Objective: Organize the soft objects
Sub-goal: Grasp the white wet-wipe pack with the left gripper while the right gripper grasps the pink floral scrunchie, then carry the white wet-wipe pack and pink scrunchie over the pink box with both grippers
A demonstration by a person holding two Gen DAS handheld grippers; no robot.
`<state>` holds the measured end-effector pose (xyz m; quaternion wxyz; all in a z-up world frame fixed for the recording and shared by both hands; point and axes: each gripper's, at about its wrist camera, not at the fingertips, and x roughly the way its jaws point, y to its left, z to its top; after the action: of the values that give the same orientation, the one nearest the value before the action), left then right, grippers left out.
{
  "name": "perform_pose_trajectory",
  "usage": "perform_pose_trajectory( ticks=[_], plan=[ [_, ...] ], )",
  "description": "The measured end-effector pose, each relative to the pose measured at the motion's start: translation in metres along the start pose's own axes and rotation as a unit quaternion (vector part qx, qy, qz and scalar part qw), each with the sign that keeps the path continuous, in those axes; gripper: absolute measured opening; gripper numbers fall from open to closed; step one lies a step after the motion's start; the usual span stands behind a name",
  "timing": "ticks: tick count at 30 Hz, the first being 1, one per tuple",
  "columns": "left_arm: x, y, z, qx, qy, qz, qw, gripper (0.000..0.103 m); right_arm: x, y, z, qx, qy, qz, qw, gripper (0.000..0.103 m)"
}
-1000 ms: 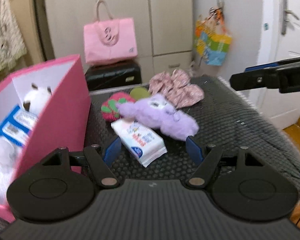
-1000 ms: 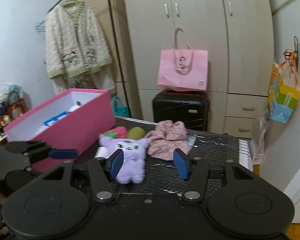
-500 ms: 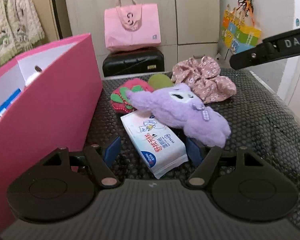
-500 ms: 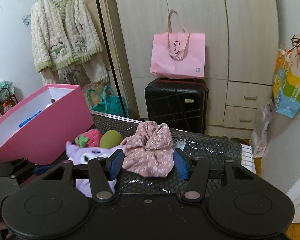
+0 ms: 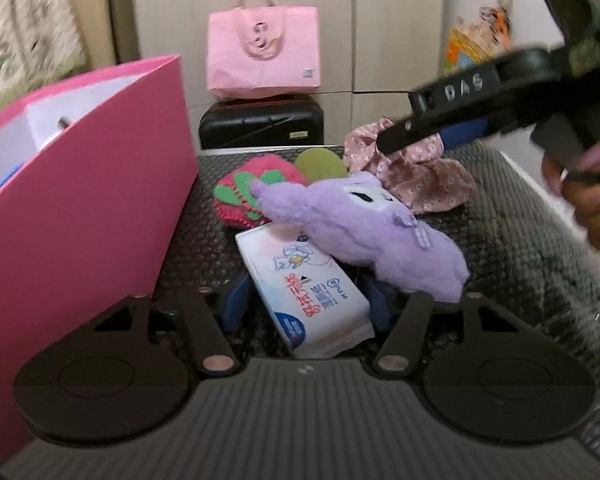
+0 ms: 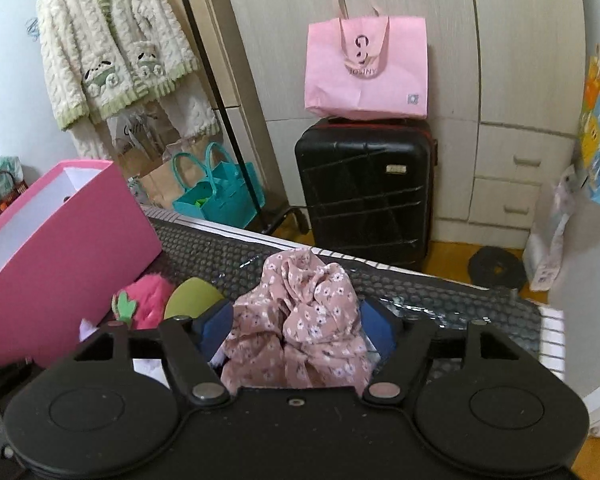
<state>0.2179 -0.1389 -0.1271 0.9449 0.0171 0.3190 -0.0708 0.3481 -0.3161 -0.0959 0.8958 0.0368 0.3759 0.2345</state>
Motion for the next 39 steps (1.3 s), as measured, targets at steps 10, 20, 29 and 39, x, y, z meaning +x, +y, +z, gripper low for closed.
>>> perform_pose_trajectory(
  ticks=[10, 20, 29, 39],
  plan=[
    [0.003, -0.002, 0.002, -0.007, 0.000, 0.015, 0.9999, 0.056, 0.024, 0.002, -0.007, -0.005, 0.009, 0.003, 1.000, 0.087],
    [-0.001, 0.006, 0.003, -0.011, -0.001, 0.002, 0.9999, 0.039, -0.004, 0.002, -0.009, -0.019, -0.023, -0.024, 0.999, 0.017],
    [-0.020, 0.004, -0.002, 0.008, -0.011, 0.004, 0.9999, 0.039, -0.045, 0.003, -0.027, -0.009, -0.038, -0.050, 0.998, 0.017],
    [-0.039, 0.005, -0.010, 0.019, -0.001, -0.018, 0.9996, 0.039, -0.084, 0.017, -0.067, 0.019, -0.028, -0.052, 0.998, 0.018]
  ],
)
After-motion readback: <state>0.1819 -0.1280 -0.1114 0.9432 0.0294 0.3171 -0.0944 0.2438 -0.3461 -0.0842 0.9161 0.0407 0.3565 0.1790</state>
